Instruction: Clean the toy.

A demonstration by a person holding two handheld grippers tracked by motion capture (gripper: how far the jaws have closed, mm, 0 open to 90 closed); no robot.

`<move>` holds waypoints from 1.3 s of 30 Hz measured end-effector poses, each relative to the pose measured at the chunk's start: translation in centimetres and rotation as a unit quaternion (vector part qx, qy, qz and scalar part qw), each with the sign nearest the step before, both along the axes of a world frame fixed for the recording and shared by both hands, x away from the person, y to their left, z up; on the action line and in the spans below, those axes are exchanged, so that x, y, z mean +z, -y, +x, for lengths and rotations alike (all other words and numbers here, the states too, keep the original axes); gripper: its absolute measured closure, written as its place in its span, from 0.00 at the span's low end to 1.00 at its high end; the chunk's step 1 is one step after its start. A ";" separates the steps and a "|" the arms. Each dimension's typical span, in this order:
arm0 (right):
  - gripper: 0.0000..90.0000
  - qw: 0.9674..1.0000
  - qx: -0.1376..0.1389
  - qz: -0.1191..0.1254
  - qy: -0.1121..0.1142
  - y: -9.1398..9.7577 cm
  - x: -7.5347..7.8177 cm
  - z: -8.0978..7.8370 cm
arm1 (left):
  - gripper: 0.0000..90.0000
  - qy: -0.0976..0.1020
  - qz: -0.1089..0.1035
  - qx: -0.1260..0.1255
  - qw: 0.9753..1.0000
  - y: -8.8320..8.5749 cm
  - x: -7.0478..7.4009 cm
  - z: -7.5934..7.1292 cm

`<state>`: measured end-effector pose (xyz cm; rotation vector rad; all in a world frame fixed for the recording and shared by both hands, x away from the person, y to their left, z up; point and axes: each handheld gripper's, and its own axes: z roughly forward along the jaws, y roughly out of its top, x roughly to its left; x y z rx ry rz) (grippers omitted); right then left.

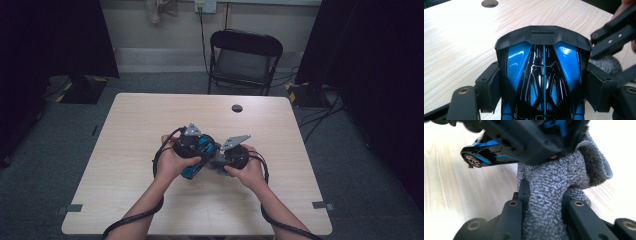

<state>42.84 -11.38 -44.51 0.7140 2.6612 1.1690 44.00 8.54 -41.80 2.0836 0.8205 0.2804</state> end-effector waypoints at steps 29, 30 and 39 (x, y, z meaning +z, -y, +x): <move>0.82 0.998 0.059 0.009 -0.010 -2.4 -1.3 -1.6 | 0.28 0.002 -0.018 0.034 0.999 0.0 0.6 1.4; 0.82 0.998 0.059 0.007 -0.010 -2.4 -1.3 -1.6 | 0.28 0.002 -0.020 0.034 0.999 0.1 0.6 1.4; 0.82 0.998 0.067 -0.010 -0.013 -1.6 -1.4 -1.7 | 0.28 0.001 -0.020 0.031 0.999 0.3 1.0 1.3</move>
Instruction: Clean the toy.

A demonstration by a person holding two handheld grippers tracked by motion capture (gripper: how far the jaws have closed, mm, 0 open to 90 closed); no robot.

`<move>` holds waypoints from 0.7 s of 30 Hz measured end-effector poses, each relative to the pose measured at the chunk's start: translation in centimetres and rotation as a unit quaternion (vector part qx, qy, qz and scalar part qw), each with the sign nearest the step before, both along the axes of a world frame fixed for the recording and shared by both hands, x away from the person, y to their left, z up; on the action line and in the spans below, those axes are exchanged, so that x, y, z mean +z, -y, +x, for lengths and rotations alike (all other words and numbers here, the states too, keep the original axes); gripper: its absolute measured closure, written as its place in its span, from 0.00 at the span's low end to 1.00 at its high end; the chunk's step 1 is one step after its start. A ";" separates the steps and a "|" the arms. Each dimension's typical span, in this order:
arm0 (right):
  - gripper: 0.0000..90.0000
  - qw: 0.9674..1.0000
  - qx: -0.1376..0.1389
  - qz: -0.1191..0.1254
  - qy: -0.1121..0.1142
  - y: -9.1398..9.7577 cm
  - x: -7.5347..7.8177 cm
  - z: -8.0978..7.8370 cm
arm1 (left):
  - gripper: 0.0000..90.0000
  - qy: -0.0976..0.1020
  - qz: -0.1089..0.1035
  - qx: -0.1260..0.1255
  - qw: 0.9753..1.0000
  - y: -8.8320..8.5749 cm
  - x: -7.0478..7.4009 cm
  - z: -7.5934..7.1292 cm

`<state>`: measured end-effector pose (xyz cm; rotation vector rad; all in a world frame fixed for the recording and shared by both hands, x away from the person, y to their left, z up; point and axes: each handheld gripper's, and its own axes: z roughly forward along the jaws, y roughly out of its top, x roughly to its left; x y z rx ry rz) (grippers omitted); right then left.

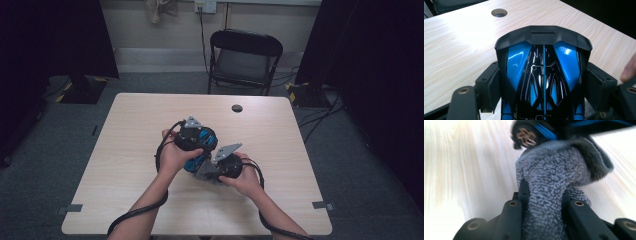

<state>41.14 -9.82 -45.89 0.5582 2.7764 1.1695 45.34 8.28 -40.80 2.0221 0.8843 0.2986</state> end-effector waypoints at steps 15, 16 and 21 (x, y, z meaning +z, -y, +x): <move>0.82 0.996 -0.090 -0.012 0.021 5.1 2.1 2.6 | 0.28 -0.001 0.011 -0.017 1.000 -0.4 0.1 -1.5; 0.82 0.995 -0.094 -0.014 0.024 5.3 2.3 2.7 | 0.28 -0.002 0.015 -0.020 1.000 -0.5 0.1 -1.6; 0.82 0.994 -0.103 -0.015 0.027 5.4 2.6 2.9 | 0.28 -0.002 0.016 -0.024 1.000 -0.5 -0.2 -2.2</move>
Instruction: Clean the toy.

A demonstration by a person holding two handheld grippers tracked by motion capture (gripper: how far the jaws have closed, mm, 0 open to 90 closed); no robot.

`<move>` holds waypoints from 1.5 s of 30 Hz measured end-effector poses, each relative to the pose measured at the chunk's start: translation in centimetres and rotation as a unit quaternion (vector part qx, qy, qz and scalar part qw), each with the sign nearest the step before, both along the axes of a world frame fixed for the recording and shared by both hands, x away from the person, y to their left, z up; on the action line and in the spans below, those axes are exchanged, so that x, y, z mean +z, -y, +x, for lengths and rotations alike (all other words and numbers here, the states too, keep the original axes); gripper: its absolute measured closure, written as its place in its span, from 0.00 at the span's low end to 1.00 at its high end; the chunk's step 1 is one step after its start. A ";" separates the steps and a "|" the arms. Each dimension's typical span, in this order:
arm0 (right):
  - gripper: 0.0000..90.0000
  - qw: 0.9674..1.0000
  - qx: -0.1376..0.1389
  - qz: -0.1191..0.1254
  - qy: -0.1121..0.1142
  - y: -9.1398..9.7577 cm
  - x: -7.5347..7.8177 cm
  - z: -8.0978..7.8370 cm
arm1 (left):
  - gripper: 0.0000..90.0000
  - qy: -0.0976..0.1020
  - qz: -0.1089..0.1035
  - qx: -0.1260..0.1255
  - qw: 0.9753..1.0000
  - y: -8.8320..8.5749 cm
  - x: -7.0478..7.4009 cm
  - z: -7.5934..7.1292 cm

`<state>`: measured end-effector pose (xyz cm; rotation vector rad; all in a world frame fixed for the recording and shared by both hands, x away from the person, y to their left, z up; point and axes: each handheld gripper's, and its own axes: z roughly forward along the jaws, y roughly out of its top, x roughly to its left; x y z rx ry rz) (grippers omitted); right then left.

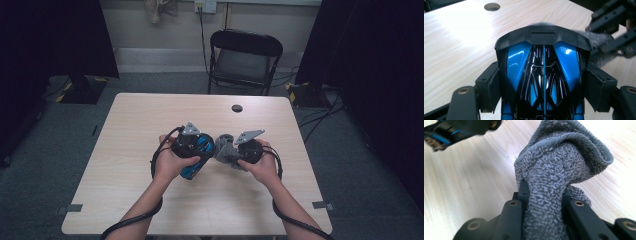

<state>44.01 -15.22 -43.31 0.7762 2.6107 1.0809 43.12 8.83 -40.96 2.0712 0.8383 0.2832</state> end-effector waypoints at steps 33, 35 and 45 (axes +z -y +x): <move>0.82 1.000 0.006 0.024 0.004 -1.7 1.4 0.0 | 0.28 -0.006 -0.003 -0.019 1.000 1.3 -0.5 -0.4; 0.82 1.000 0.004 0.020 0.002 -1.7 1.3 0.0 | 0.28 -0.002 -0.005 -0.019 1.000 1.3 -0.4 -0.4; 0.82 1.000 0.014 0.027 -0.002 -1.9 0.7 -0.3 | 0.28 0.007 -0.005 -0.018 1.000 1.7 0.4 -0.3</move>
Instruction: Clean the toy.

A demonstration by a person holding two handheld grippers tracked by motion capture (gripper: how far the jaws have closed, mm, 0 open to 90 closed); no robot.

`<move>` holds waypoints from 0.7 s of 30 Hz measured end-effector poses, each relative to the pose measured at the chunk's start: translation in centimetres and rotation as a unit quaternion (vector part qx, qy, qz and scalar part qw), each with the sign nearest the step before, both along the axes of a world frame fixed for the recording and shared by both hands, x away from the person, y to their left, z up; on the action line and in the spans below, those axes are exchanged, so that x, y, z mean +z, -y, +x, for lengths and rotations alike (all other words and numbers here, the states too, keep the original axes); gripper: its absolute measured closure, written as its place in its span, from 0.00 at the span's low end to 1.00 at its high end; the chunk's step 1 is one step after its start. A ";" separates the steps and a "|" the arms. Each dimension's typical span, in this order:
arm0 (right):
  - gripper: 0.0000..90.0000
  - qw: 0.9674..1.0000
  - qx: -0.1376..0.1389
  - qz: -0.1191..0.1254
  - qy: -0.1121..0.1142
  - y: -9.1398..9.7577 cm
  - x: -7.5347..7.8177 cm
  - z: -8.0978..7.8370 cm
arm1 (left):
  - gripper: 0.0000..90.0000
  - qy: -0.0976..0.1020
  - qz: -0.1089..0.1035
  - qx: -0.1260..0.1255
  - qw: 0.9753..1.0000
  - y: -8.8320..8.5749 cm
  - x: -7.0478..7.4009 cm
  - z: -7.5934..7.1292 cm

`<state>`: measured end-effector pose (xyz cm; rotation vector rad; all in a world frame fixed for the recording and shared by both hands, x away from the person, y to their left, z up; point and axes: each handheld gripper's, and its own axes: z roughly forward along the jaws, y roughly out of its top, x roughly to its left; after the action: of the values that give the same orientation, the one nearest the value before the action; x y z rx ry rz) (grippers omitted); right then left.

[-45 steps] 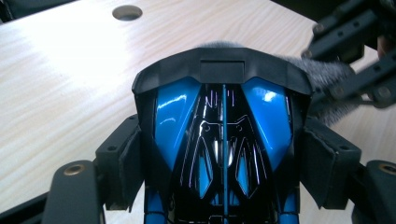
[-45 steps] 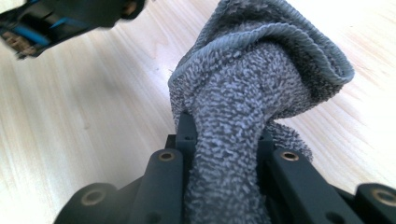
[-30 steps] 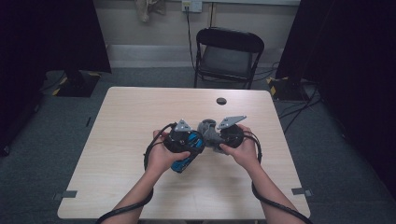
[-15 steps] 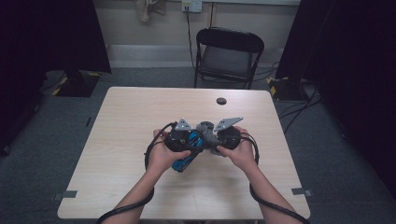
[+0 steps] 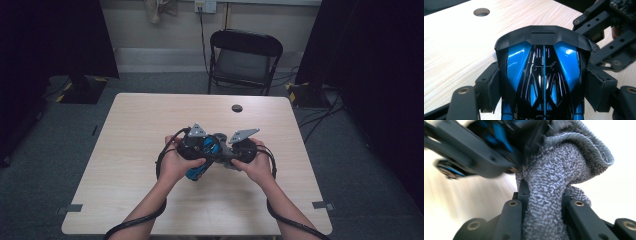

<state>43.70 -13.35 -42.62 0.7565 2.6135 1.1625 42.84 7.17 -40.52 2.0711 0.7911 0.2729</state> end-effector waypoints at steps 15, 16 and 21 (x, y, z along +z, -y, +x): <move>0.82 1.000 0.022 0.002 0.000 -1.2 -0.2 -0.9 | 0.28 0.004 0.000 0.015 1.000 -0.2 0.4 0.7; 0.82 1.000 0.022 0.002 0.000 -1.2 -0.2 -0.9 | 0.28 0.007 -0.003 0.018 1.000 -0.2 0.5 0.8; 0.82 0.999 0.035 0.004 0.000 -1.9 -0.5 -1.4 | 0.28 0.006 -0.002 0.021 1.000 -0.2 0.8 1.2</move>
<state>42.33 -11.48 -43.10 0.6711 2.6569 1.1908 44.00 7.35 -39.75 2.0495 0.8287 0.3065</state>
